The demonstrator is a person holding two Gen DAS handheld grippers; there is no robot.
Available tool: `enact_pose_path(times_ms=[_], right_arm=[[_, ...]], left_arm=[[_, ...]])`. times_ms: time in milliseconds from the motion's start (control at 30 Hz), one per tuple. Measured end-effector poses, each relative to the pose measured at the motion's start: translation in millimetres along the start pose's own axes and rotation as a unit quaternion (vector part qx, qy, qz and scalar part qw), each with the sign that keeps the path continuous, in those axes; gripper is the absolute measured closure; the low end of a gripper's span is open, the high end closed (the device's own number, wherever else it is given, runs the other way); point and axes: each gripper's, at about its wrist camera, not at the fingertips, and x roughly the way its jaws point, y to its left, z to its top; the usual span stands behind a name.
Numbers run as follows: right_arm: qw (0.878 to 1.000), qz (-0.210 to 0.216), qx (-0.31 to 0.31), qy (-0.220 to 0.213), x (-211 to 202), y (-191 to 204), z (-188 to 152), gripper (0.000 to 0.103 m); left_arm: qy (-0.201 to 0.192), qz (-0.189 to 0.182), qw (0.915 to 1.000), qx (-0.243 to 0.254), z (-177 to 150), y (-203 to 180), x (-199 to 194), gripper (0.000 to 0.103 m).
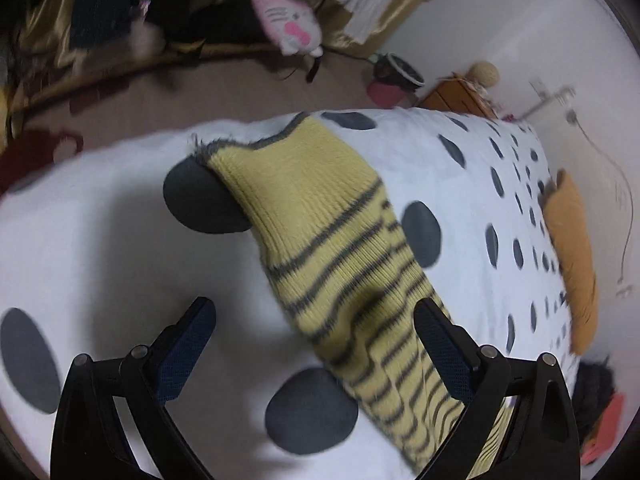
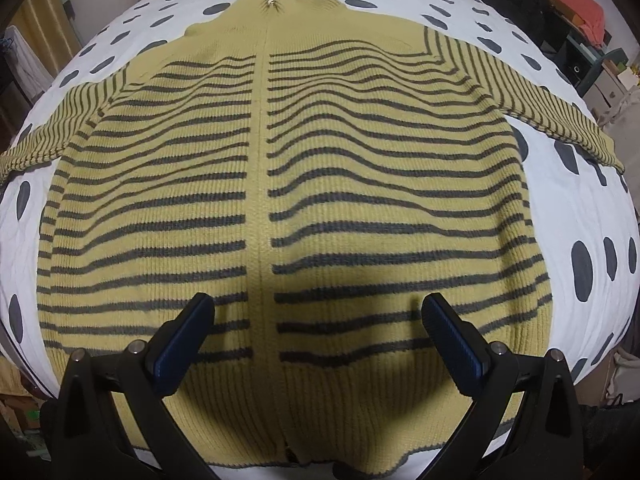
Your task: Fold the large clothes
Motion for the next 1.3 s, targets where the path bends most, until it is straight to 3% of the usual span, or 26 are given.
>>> enact_pose_path(times_ms=[67,100,133,167,267,333,433,533,600,700,867,933,1033,1133,1200,1233,1300], right_arm=[[1.000,-0.004,-0.006,0.001,2.7,4.1,1.0,0.000],[1.000,-0.005,-0.008,0.001,3.5,6.1,1.2,0.000],[1.000,-0.006,-0.009,0.001,3.9,7.1,1.3,0.000],[1.000,-0.007,-0.010,0.001,4.4,8.6,1.6,0.000],[1.000,-0.005,-0.010,-0.002,4.3,9.1,3.0,0.000],[1.000,-0.004,-0.009,-0.005,4.3,7.8,4.8,0.000],[1.000,0.004,0.002,-0.016,3.3,-0.9,9.8,0.000],[0.999,0.020,0.022,-0.029,3.7,-17.1,20.2,0.000],[0.998,0.029,0.048,-0.038,3.5,-36.2,30.6,0.000],[0.995,0.031,0.085,-0.052,0.0,-64.8,41.0,0.000],[0.988,0.031,0.134,-0.065,-6.2,-112.7,46.7,0.000],[0.986,0.031,0.149,-0.066,-6.6,-129.9,45.6,0.000],[0.982,0.028,0.174,-0.067,-6.0,-155.8,41.4,0.000],[0.978,0.025,0.198,-0.068,-3.5,-182.2,40.2,0.000],[0.975,0.023,0.210,-0.070,-1.3,-197.7,41.8,0.000],[0.974,0.025,0.214,-0.071,-0.7,-203.6,43.1,0.000],[0.970,0.039,0.226,-0.078,1.2,-213.7,50.4,0.000]], left_arm=[[-0.013,0.000,0.9999,-0.002,7.1,-0.8,6.6,0.006],[-0.025,-0.006,0.9996,0.009,10.6,-4.4,6.2,0.025],[-0.028,-0.002,0.9995,0.017,12.3,-8.3,6.9,0.078],[-0.020,0.012,0.9996,0.019,14.3,-10.7,8.7,0.097],[-0.017,0.000,0.9998,0.004,19.2,-10.8,6.7,0.093],[-0.040,-0.006,0.9991,0.014,13.1,-21.1,-11.1,0.094],[-0.083,-0.059,0.9919,0.076,-7.5,-64.2,-49.6,0.094],[-0.092,-0.114,0.9760,0.161,-53.1,-133.8,-81.7,0.094],[-0.063,-0.174,0.9643,0.189,-98.7,-183.7,-90.1,0.094],[-0.009,-0.233,0.9454,0.228,-173.4,-251.6,-83.8,0.094],[0.088,-0.273,0.9158,0.281,-311.6,-346.2,-45.8,0.094],[0.139,-0.285,0.8979,0.305,-378.5,-378.6,-21.9,0.094],[0.186,-0.284,0.8761,0.343,-464.7,-404.3,3.6,0.094],[0.198,-0.253,0.8637,0.388,-525.3,-422.7,31.4,0.094],[0.205,-0.236,0.8581,0.407,-551.8,-426.5,42.3,0.090],[0.221,-0.220,0.8569,0.410,-561.7,-422.3,48.5,0.080],[0.258,-0.233,0.8522,0.391,-558.0,-419.9,53.5,0.073]])
